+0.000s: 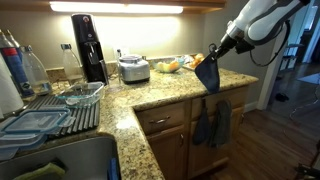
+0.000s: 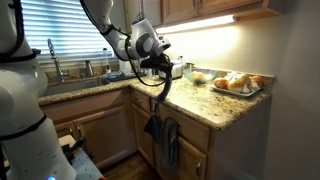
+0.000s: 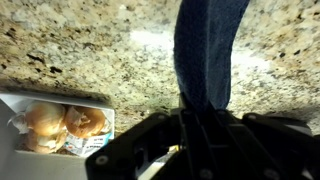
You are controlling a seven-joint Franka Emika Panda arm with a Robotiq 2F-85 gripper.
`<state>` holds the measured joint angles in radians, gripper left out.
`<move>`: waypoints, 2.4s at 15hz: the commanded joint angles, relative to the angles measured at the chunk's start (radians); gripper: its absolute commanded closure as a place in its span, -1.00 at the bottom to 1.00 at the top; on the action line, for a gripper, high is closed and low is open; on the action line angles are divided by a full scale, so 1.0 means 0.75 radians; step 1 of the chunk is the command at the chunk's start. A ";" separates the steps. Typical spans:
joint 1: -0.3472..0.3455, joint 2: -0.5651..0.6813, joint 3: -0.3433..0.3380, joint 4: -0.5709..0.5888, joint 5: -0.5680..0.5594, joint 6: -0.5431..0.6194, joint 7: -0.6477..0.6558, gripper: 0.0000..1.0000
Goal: Take the oven mitts off the hanger and put them on the counter
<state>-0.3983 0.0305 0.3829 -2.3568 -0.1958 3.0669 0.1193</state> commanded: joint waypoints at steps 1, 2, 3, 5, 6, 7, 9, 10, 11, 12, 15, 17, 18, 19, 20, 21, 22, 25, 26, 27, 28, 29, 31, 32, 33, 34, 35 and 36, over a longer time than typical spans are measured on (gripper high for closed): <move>0.011 0.064 -0.048 0.071 -0.178 -0.009 0.152 0.84; 0.020 0.089 -0.067 0.091 -0.236 -0.007 0.199 0.84; 0.031 0.119 -0.079 0.115 -0.270 -0.008 0.229 0.84; 0.059 0.175 -0.111 0.161 -0.343 -0.016 0.299 0.84; 0.073 0.197 -0.128 0.182 -0.375 -0.014 0.330 0.84; 0.097 0.218 -0.154 0.204 -0.412 -0.015 0.366 0.84; 0.148 0.258 -0.208 0.247 -0.475 -0.012 0.423 0.84; 0.181 0.275 -0.247 0.269 -0.518 -0.011 0.464 0.84; 0.210 0.294 -0.277 0.292 -0.546 -0.015 0.493 0.78; 0.241 0.315 -0.310 0.315 -0.576 -0.018 0.526 0.27; 0.307 0.348 -0.374 0.357 -0.615 -0.036 0.596 0.00; 0.312 0.338 -0.362 0.345 -0.573 -0.059 0.597 -0.23; 0.310 0.325 -0.355 0.332 -0.565 -0.071 0.601 -0.38; 0.298 0.312 -0.336 0.314 -0.548 -0.079 0.591 -0.50; 0.298 0.297 -0.333 0.302 -0.542 -0.086 0.593 -0.65; 0.289 0.284 -0.318 0.288 -0.526 -0.099 0.582 -0.75; 0.277 0.269 -0.299 0.270 -0.506 -0.111 0.566 -0.90; 0.246 0.226 -0.236 0.219 -0.429 -0.153 0.516 -1.00; 0.233 0.204 -0.208 0.195 -0.389 -0.175 0.492 -1.00; 0.222 0.179 -0.183 0.171 -0.350 -0.198 0.469 -1.00; 0.211 0.152 -0.158 0.146 -0.306 -0.220 0.441 -1.00; 0.369 0.107 -0.300 0.107 -0.135 -0.223 0.319 -1.00; 0.405 0.037 -0.322 0.054 -0.018 -0.265 0.230 -1.00; 0.427 -0.002 -0.339 0.025 0.028 -0.288 0.190 -1.00; 0.445 -0.038 -0.352 -0.001 0.061 -0.312 0.159 -1.00; 0.459 -0.076 -0.363 -0.034 0.085 -0.333 0.133 -1.00; 0.470 -0.109 -0.370 -0.065 0.107 -0.352 0.109 -1.00; 0.481 -0.139 -0.376 -0.098 0.119 -0.367 0.092 -1.00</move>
<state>-0.0826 0.0467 0.1403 -2.3200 -0.1571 2.8412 0.2436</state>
